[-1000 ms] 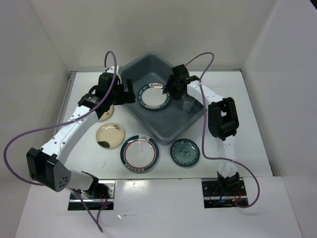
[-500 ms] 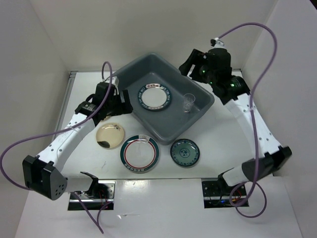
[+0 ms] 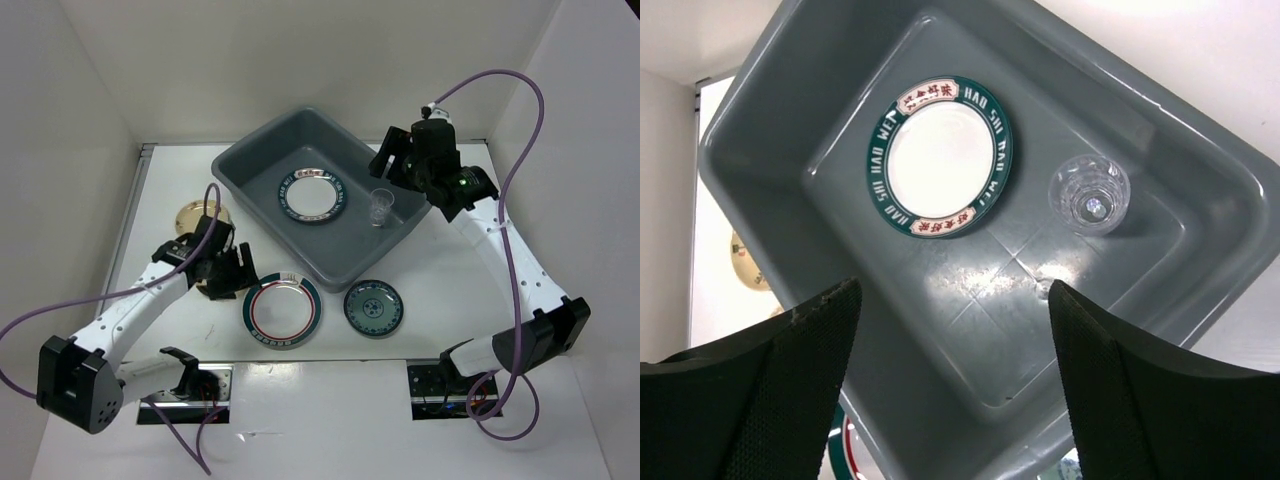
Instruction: Place the mixed dishes into the plastic bin
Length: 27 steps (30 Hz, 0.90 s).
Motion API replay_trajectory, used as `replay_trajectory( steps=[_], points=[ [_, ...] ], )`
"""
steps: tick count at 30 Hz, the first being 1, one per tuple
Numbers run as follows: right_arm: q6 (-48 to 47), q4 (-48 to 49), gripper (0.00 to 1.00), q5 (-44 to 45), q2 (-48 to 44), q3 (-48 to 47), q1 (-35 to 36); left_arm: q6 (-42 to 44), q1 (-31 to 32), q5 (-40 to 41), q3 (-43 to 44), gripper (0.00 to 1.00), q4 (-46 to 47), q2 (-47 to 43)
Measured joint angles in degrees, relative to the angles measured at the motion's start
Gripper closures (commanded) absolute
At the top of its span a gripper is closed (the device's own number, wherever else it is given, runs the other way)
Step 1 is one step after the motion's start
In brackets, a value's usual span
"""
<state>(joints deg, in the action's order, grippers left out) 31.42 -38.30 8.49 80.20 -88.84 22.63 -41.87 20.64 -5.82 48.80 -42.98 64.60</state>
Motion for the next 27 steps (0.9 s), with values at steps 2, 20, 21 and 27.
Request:
replay_trajectory(
  steps=[2, 20, 21, 27],
  points=[
    [0.04, -0.17, 0.18, 0.15, 0.0, 0.09, 0.0, -0.87, 0.0, -0.85, -1.42, 0.23, -1.46, -0.11],
    [-1.31, -3.63, 0.17, 0.22, -0.02, 0.26, -1.33, -15.52, 3.3, -2.64, -13.79, 0.25, 2.43, -6.01],
    [-1.53, -3.72, 0.17, 0.0, -0.02, 0.26, -1.42, -16.11, 3.3, -2.12, -14.43, 0.25, 2.91, -6.45],
    [-2.34, -3.82, 0.17, -0.85, -0.02, 0.26, -1.42, -20.41, 3.3, -0.48, -19.12, 0.25, 6.6, -7.58]
  ],
)
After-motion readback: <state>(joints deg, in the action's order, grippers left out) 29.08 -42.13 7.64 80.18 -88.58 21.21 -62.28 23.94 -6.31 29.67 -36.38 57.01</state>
